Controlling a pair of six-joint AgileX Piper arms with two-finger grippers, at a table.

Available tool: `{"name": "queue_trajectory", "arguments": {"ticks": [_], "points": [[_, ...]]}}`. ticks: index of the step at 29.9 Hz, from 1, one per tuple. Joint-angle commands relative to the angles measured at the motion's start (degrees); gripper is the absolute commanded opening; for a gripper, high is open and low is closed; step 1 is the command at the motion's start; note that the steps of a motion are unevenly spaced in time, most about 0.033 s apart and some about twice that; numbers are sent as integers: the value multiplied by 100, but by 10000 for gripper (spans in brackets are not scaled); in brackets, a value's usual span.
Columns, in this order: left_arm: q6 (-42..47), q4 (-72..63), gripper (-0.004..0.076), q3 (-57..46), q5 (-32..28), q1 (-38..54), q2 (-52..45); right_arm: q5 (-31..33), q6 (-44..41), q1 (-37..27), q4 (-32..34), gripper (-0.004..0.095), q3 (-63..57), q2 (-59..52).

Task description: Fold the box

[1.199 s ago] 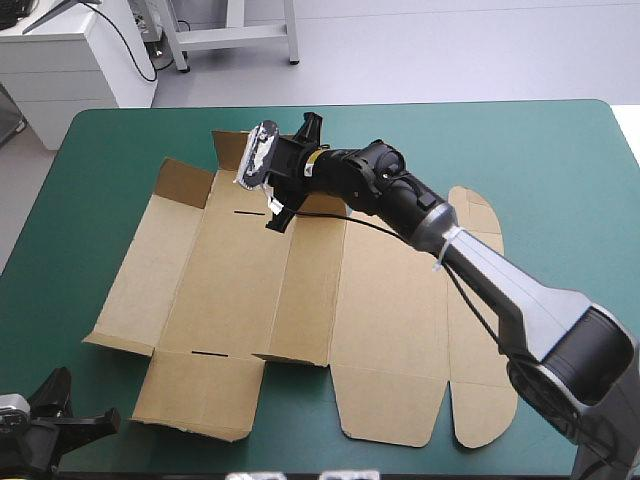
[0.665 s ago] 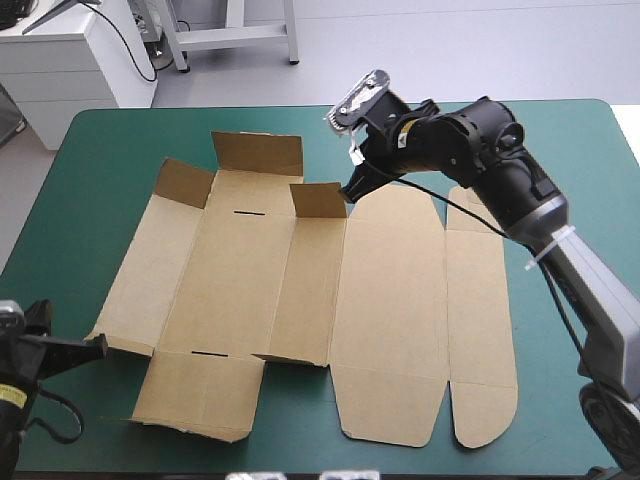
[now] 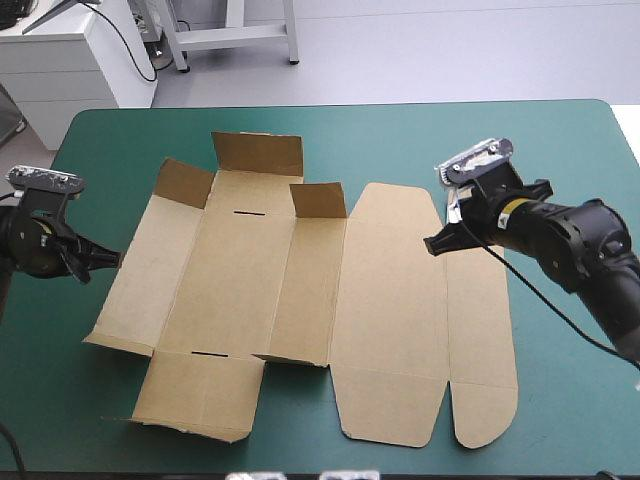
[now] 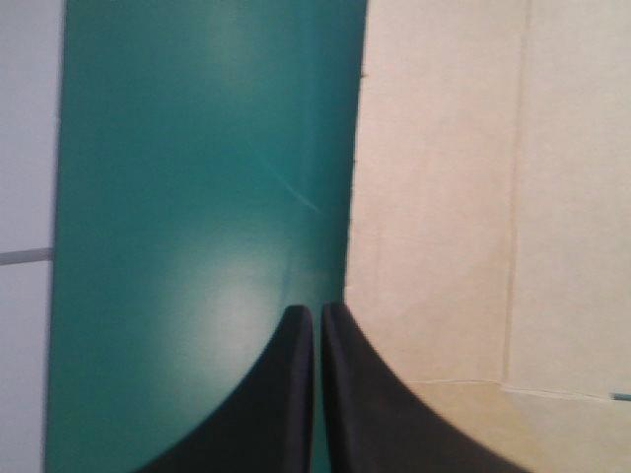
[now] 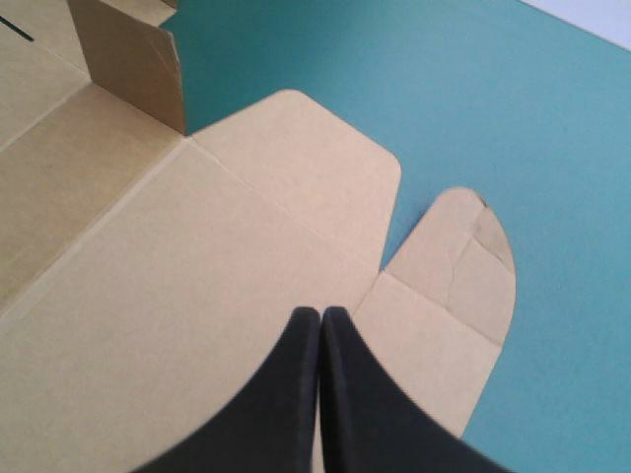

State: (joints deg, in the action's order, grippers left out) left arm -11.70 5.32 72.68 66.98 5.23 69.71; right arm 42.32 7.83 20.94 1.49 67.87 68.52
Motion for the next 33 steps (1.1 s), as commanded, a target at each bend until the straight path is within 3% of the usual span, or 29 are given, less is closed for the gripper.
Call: {"name": "queue_trajectory", "arguments": {"ticks": [1, 4, 10, 16, 23, 27, 30, 33], "points": [[-892, -1463, 16, 491, 305, 724, 409, -508, -159, -242, -149, -21, -516, -625], [-1409, -2448, 17, 548, 636, 1331, 899, -532, -289, -404, -216, -21, -1083, -1048], [-1650, -2786, 17, 600, 692, 1960, 1866, -421, -633, -544, -275, -21, -2060, -1980], [-1650, -2901, 16, 647, 694, 2011, 2633, -182, -783, -544, -275, -21, -2679, -2810], [-1593, -2800, 22, 647, 728, 2011, 2700, 105, -942, -544, -275, -21, -3004, -3369], [-1593, -2968, 153, 647, 728, 2001, 2700, 246, -942, -544, -254, -21, -3099, -3512], [-1522, -2968, 352, 647, 728, 1999, 2719, 258, -1047, -544, -254, -21, -3198, -3552], [-1337, -2968, 459, 635, 728, 1989, 2751, 340, -1090, -544, -254, -21, -3219, -3599]]}}
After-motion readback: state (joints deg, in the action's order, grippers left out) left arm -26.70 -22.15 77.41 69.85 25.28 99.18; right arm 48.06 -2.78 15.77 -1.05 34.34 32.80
